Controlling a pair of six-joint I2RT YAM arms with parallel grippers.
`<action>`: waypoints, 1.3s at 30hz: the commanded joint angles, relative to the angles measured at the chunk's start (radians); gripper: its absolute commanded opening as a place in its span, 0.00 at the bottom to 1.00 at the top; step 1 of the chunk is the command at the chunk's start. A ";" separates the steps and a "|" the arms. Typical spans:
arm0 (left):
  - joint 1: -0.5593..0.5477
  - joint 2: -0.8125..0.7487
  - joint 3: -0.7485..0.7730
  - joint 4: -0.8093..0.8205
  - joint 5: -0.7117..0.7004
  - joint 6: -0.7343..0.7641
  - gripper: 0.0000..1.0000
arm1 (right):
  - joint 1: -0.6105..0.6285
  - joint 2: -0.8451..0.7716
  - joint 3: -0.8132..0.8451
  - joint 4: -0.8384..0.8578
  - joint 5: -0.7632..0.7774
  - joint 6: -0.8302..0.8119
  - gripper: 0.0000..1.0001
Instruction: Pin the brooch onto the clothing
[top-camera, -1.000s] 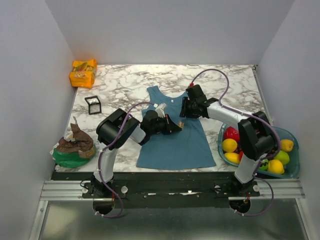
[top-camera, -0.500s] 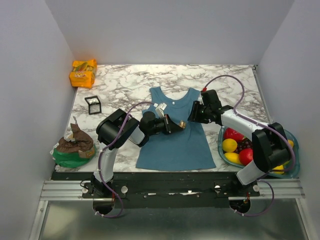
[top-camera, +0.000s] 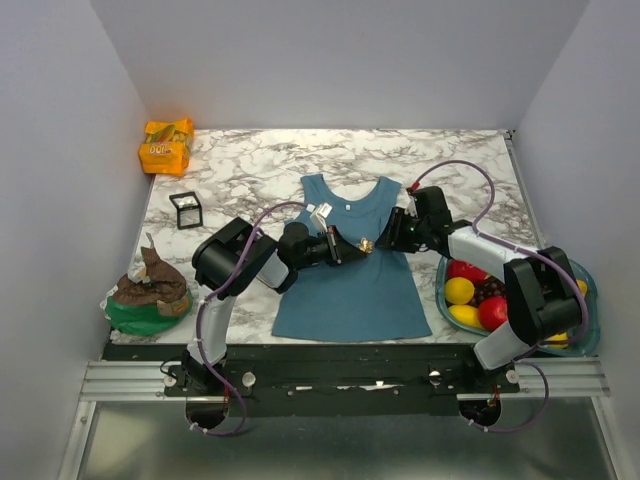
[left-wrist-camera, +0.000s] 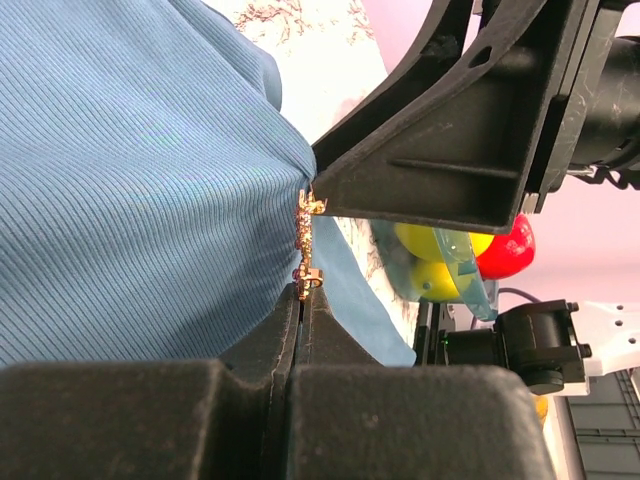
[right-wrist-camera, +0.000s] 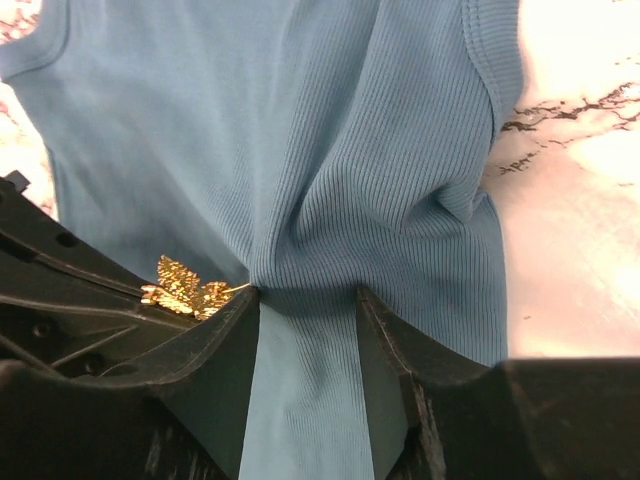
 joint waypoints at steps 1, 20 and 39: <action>-0.002 0.018 0.021 0.065 0.060 -0.003 0.00 | -0.034 -0.036 -0.032 0.091 -0.096 0.026 0.50; -0.015 0.079 0.073 0.112 0.085 -0.056 0.00 | -0.063 0.007 -0.072 0.232 -0.260 0.052 0.22; -0.035 0.104 0.198 -0.055 0.157 -0.008 0.00 | -0.063 0.032 -0.069 0.168 -0.317 -0.035 0.01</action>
